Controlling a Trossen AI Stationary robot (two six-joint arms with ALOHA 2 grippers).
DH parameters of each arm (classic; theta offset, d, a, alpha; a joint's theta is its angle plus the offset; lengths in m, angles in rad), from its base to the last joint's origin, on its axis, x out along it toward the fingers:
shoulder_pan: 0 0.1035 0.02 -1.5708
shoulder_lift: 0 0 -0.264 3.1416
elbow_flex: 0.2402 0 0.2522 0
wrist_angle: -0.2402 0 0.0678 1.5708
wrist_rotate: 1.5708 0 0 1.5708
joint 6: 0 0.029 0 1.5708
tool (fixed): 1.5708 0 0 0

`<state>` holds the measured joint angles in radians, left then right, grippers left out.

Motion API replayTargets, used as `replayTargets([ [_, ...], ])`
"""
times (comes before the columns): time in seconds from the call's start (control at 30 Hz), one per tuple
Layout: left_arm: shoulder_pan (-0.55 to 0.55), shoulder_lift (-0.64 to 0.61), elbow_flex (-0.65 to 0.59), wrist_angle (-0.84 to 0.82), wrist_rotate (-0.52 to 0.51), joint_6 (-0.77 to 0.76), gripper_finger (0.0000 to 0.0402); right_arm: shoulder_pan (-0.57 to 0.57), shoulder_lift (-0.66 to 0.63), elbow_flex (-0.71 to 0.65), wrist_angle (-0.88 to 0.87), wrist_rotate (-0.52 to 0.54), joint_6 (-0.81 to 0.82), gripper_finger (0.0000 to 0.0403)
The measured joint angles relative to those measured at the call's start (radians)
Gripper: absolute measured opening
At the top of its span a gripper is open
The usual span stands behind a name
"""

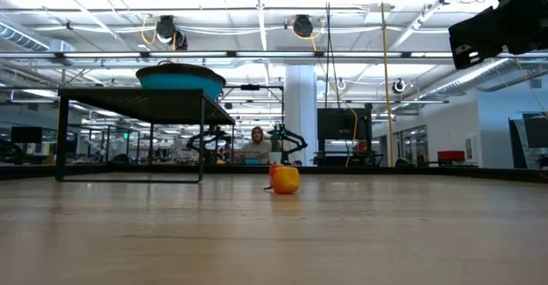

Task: Pick & Place Fruit
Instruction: Put the pear into the blue strainer bowl on the shelf

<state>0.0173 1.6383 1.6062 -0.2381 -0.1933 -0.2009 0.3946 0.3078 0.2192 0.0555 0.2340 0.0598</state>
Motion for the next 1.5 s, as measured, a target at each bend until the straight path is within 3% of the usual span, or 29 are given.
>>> replayTargets([
  [0.27, -0.007, 0.137, -0.001, 0.027, -0.192, -0.088, 0.0243, 0.0, 0.0, 0.0, -0.001, -0.003, -0.005, 0.0004],
  [0.57, -0.004, 0.098, -0.001, 0.02, -0.2, -0.089, 0.0243, 0.0, 0.0, 0.0, 0.024, 0.001, -0.071, 0.0004],
  [0.67, -0.004, 0.047, 0.0, 0.019, -0.152, -0.069, 0.0243, -0.001, 0.005, 0.0, 0.113, 0.014, -0.08, 0.0006],
  [0.83, 0.031, -0.076, 0.0, -0.08, 0.038, -0.064, 0.0243, -0.003, 0.019, 0.0, 0.244, 0.168, -0.089, 0.0012],
  [0.93, 0.056, -0.146, 0.001, -0.164, 0.106, -0.06, 0.0243, -0.017, 0.024, 0.0, 0.311, 0.192, -0.136, 0.0013],
  [1.2, 0.093, -0.288, 0.0, -0.389, 0.104, -0.011, 0.0243, -0.048, 0.036, 0.0, 0.525, 0.154, -0.326, 0.0009],
  [1.5, 0.111, -0.39, 0.0, -0.54, 0.115, 0.05, 0.0243, -0.077, 0.143, 0.023, 0.512, 0.158, -0.224, 0.0001],
])
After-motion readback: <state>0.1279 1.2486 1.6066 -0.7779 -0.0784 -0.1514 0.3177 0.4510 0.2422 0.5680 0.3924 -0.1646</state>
